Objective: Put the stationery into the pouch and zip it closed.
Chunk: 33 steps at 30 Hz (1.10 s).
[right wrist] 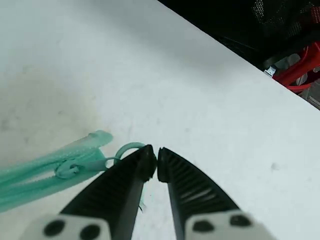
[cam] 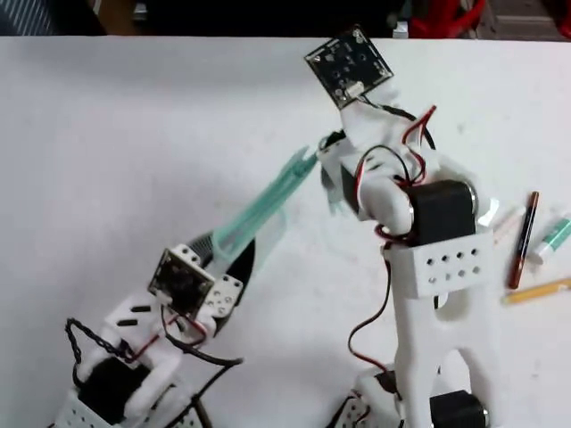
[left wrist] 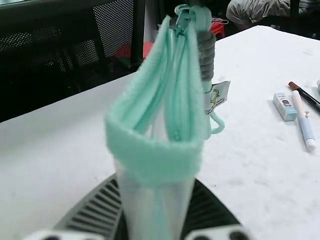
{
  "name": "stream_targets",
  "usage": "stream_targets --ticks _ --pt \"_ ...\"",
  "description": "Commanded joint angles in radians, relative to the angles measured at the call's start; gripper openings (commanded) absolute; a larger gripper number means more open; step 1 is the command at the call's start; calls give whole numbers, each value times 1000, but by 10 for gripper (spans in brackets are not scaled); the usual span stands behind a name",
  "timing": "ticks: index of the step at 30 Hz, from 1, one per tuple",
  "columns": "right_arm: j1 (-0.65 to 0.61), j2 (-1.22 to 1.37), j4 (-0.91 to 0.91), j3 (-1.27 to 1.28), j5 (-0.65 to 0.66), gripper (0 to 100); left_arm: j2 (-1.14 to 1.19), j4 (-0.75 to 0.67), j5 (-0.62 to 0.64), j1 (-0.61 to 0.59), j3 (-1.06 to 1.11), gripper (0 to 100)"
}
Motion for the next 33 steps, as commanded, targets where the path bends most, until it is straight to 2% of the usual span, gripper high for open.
stream_targets --ticks 1,4,7,9,13,17,21,29,33 --pt "22 -19 -22 -12 -9 22 -4 5 -5 13 -2 24" --pt "13 -35 -4 -14 -84 119 -4 3 -5 13 -2 24" --pt "-18 -47 2 -11 -77 280 -4 3 -5 13 -2 24" --pt "-27 -54 21 -15 -72 324 -4 3 -5 12 -2 24" --pt "25 -97 81 -63 -71 282 -4 -15 -5 -45 -2 24" --pt "222 -131 122 -155 -71 268 -4 -84 3 -114 41 24" --pt "412 -113 130 -178 -63 268 -4 -127 -2 -117 71 24" --pt "654 51 176 -11 143 265 -4 -127 -3 -124 74 24" --pt "805 119 94 95 219 265 -4 -124 -3 -124 75 27"
